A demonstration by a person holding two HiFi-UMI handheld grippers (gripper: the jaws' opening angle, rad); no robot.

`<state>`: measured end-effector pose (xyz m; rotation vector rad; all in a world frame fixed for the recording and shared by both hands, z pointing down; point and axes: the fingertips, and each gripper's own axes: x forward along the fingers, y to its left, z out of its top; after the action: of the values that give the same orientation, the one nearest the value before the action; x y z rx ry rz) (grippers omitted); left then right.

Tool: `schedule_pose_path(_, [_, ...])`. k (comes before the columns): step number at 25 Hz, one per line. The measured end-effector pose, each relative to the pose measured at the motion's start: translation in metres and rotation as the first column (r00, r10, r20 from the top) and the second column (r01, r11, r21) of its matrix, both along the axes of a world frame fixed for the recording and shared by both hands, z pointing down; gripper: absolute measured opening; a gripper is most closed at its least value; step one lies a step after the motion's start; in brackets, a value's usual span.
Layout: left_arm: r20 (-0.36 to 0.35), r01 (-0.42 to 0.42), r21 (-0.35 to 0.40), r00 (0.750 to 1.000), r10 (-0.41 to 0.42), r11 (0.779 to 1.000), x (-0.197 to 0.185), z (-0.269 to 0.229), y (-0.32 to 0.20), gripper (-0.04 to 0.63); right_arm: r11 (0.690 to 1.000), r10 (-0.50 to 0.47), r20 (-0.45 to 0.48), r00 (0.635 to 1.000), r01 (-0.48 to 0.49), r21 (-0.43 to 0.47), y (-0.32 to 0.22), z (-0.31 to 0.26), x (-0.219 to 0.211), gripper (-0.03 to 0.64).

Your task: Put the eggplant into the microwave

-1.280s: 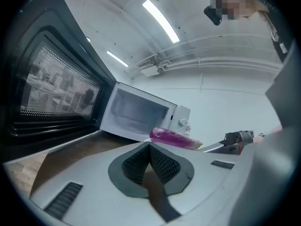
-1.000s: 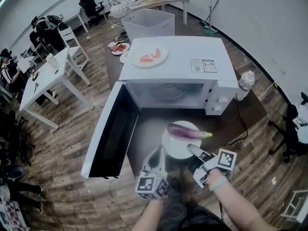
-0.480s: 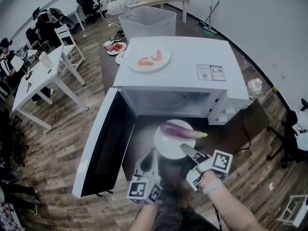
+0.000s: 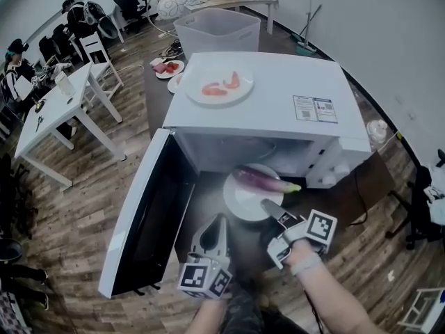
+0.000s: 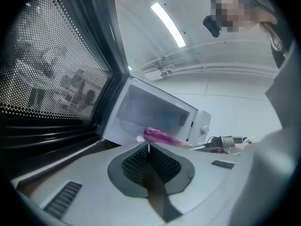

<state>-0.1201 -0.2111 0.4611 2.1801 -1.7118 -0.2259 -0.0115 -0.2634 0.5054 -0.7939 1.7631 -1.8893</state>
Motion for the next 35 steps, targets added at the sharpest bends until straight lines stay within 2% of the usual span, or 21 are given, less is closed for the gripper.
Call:
schedule_pose_path(2, [-0.015,-0.024,-0.002,1.0,0.024,1.0,0.004,0.002,-0.004,0.038,1.0,0.009,0.0,1.0,-0.009,0.004,-0.009,-0.002,-0.002,0.021])
schedule_pose_path(7, [-0.028,-0.093,-0.007,0.995,0.093,0.996,0.02,0.005,-0.016,0.077,1.0,0.022,-0.011,1.0,-0.021,0.022,-0.028,-0.007,-0.009,0.021])
schedule_pose_path(12, [-0.09,-0.142,-0.032,0.986,0.139,0.989,0.033,0.006,-0.031,0.161,0.998,0.059,-0.006,0.998,-0.059,0.007,-0.042,-0.005,-0.013,0.021])
schedule_pose_path(15, [-0.099,-0.154,-0.057,0.984,0.148,0.986,0.039,0.009,-0.036,0.161,0.998,0.067,-0.011,0.998,-0.067,0.001,-0.048,-0.001,-0.016,0.021])
schedule_pose_path(19, [-0.071,-0.175,-0.099,0.983,0.168,0.98,0.046,0.018,-0.039,0.153,0.997,0.071,-0.013,0.997,-0.071,0.002,-0.055,0.002,-0.018,0.021])
schedule_pose_path(23, [-0.046,-0.188,-0.118,0.982,0.184,0.975,0.052,0.024,-0.044,0.053,0.997,0.074,-0.018,0.997,-0.074,0.005,-0.062,0.003,-0.019,0.021])
schedule_pose_path(26, [-0.041,-0.196,-0.127,0.98,0.192,0.972,0.056,0.026,-0.049,0.018,0.997,0.074,-0.016,0.997,-0.074,0.009,-0.064,0.002,-0.021,0.021])
schedule_pose_path(35, [-0.068,-0.215,-0.161,0.976,0.207,0.963,0.06,0.029,-0.063,0.014,0.997,0.074,-0.017,0.997,-0.074,0.01,-0.071,0.002,-0.023,0.021])
